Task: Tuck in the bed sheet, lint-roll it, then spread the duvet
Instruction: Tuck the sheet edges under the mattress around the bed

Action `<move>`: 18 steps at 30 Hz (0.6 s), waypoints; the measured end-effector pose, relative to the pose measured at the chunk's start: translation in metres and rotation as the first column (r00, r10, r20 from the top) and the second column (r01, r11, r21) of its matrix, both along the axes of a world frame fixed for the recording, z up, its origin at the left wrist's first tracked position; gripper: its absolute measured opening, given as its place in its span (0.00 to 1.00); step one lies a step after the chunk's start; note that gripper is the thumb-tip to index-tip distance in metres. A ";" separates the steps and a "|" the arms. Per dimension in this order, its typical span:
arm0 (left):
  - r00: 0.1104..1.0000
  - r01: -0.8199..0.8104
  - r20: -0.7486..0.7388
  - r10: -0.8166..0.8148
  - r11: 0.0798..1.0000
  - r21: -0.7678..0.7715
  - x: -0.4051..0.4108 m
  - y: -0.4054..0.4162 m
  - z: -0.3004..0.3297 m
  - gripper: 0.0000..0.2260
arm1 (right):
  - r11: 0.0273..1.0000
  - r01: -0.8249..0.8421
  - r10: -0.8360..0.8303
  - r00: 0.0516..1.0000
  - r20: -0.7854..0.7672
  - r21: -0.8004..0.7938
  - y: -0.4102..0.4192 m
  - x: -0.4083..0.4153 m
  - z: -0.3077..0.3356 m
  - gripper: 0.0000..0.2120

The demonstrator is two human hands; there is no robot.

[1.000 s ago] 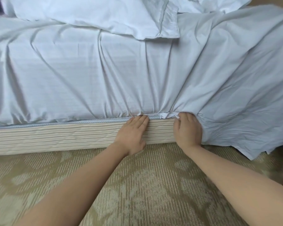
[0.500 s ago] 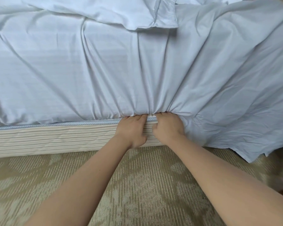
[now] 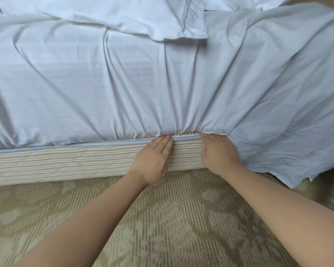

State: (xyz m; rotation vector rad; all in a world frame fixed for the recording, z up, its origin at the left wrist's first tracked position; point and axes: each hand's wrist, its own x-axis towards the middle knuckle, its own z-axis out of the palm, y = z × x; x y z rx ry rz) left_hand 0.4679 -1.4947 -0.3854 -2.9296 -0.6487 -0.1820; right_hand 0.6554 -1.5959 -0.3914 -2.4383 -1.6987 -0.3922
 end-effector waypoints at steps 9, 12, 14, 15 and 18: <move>0.991 -0.118 -0.061 0.116 0.992 -0.032 0.017 -0.010 0.013 0.32 | 0.999 -0.013 0.012 1.000 0.005 0.034 -0.001 0.008 0.002 0.25; 0.989 -0.130 -0.074 0.127 0.991 -0.041 0.016 -0.013 0.016 0.32 | 0.967 -0.086 0.060 0.992 0.113 0.240 -0.015 0.018 -0.014 0.27; 0.993 -0.101 -0.065 0.100 0.995 -0.015 0.022 -0.020 0.015 0.31 | 0.970 -0.034 0.002 0.991 0.131 0.242 -0.022 0.023 -0.015 0.24; 0.995 -0.061 -0.081 0.061 0.998 0.006 0.028 -0.026 0.015 0.30 | 0.980 0.010 -0.033 0.993 0.116 0.197 -0.022 0.025 -0.011 0.24; 0.993 0.052 -0.103 -0.049 0.998 0.024 0.050 -0.038 0.013 0.29 | 0.982 0.188 -0.188 0.982 -0.014 -0.003 -0.010 0.031 0.006 0.22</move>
